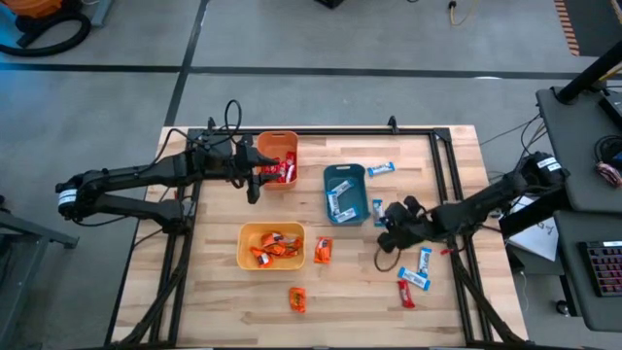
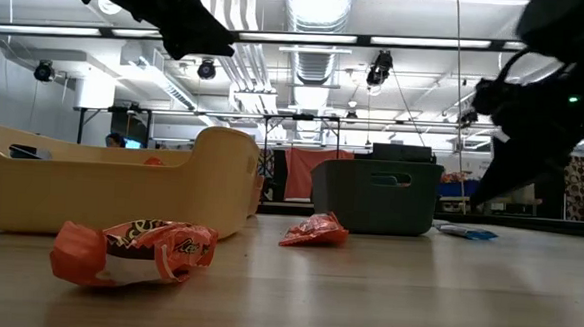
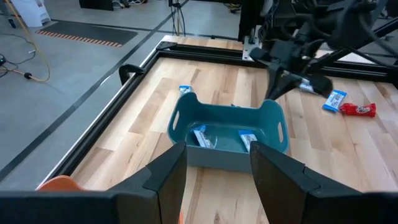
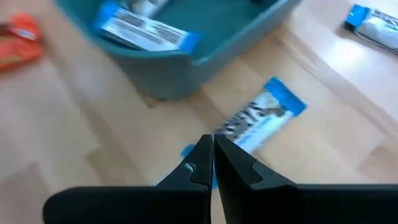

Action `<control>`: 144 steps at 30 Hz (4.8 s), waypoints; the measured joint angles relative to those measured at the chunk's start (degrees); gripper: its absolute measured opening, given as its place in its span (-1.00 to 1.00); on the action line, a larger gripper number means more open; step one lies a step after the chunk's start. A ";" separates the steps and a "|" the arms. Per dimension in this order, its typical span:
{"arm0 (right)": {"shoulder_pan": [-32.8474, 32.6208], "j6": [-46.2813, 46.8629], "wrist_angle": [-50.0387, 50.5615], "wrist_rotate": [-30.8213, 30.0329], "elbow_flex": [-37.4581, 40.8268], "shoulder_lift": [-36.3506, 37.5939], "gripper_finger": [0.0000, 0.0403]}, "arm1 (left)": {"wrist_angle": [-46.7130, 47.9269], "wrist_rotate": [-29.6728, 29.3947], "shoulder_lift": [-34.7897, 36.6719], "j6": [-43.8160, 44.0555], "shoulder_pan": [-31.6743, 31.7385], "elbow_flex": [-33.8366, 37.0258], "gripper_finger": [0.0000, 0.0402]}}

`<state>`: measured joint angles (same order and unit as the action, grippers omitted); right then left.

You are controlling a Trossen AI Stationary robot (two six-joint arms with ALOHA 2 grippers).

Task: Organize candy in baskets
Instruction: Put the white chocolate into the blue bin, then put the red chocolate into the orange bin

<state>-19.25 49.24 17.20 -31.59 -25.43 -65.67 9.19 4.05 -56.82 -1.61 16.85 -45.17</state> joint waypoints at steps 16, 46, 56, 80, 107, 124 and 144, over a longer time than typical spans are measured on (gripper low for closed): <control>-7.50 5.34 -20.95 -17.05 10.58 -0.76 -0.93 | -0.09 0.04 0.00 0.28 -0.18 1.29 -0.20; -6.93 24.59 -20.94 -22.04 6.55 -23.40 0.20 | -0.17 0.04 0.02 0.59 -0.20 1.29 -0.20; -6.98 26.90 -20.21 -22.36 6.54 -25.99 -0.27 | -0.20 0.04 0.02 0.59 -0.20 1.33 -0.20; -6.96 23.13 -20.23 -22.70 6.60 -16.83 -0.92 | -0.06 0.04 0.02 0.61 -0.22 1.70 -0.20; -6.58 4.83 -10.66 -33.05 -4.36 -1.57 -0.92 | -1.10 0.03 0.02 2.23 -0.23 1.73 -0.20; 0.74 3.21 -10.50 -25.62 -16.86 -15.18 -0.91 | -9.20 0.02 0.02 4.66 -5.40 2.74 -0.20; 2.81 4.34 -10.26 -21.33 -17.57 -16.58 -0.44 | -12.86 0.00 -0.26 7.11 -9.32 4.63 -0.20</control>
<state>-16.45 53.58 6.94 -52.92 -43.00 -82.26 -3.67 4.05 -57.08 5.50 7.53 -40.54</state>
